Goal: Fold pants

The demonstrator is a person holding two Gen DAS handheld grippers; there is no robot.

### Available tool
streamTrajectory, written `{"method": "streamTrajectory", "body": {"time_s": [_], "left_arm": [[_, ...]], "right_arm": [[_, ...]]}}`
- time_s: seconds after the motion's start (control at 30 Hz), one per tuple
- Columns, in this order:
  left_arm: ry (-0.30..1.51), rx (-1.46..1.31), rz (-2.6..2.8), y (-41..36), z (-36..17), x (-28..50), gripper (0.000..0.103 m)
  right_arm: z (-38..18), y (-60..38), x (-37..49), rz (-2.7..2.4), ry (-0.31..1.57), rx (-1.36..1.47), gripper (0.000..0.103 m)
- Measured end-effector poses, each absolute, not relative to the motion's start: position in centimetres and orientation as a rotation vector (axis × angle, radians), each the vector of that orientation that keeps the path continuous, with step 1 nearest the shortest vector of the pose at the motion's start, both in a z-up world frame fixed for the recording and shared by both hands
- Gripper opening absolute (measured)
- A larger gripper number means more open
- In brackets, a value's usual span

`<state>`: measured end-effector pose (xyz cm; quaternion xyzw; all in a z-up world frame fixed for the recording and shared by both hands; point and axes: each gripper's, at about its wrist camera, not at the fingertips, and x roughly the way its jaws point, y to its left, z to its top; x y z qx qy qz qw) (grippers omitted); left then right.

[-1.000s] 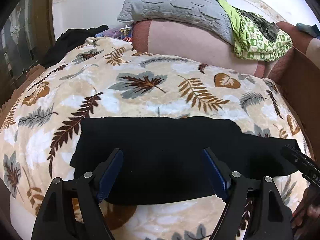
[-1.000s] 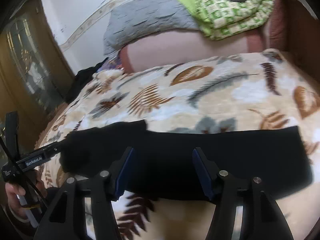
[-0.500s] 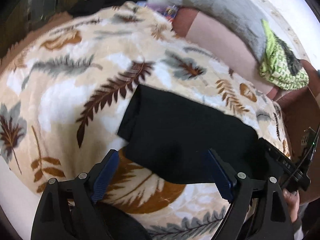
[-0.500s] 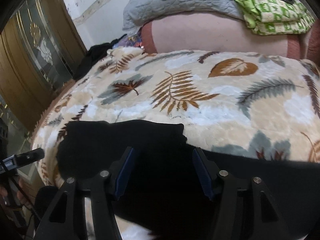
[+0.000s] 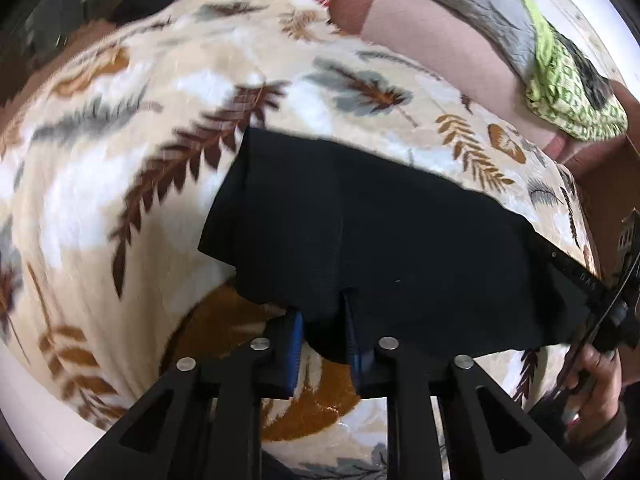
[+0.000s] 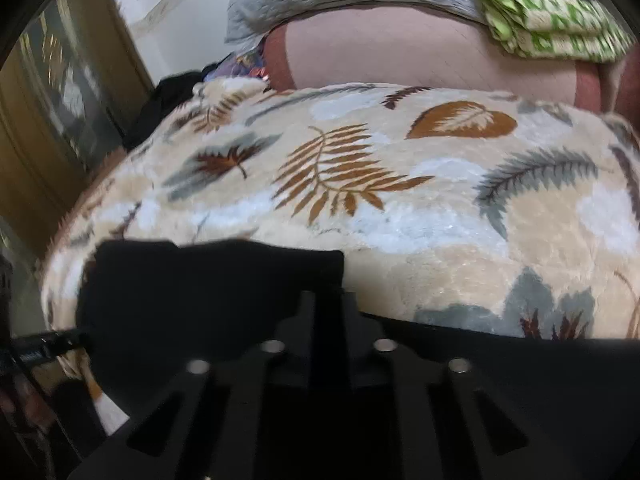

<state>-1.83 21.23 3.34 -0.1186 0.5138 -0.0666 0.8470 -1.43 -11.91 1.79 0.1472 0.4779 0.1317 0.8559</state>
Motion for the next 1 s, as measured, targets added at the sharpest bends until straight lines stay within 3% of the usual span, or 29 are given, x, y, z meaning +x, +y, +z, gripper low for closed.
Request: {"method": "streamTrajectory", "body": {"time_s": [0.23,0.47,0.53,0.63,0.73,0.87,1.0], "left_arm": [[0.932,-0.129,-0.137,21.3,7.7,-1.4,0.011],[1.063,-0.093,-0.096,21.3,3.4,-0.9,0.013],[1.052,-0.083,-0.095,21.1,3.9,-1.5,0.015],[1.043,-0.076,-0.065,21.2,4.9,-2.2,0.021],[0.993,-0.035,-0.018,21.1,6.2,-3.4,0.032],[0.959,-0.04,-0.007,20.5,7.6,-5.3,0.053],[0.943,-0.061,-0.011,20.2,7.3,-5.4,0.059]], "right_arm": [[2.9,-12.1,-1.0,0.303,0.981,0.362,0.008],[1.6,-10.9,-0.5,0.289,1.027,0.331,0.008],[2.1,-11.4,-1.0,0.288,1.019,0.335,0.016],[3.4,-12.6,-2.2,0.28,0.99,0.366,0.033],[4.4,-12.6,-3.6,0.335,0.968,0.375,0.035],[3.6,-10.5,-5.1,0.402,1.0,0.332,0.035],[0.9,-8.8,-5.9,0.397,1.08,0.31,0.035]]}}
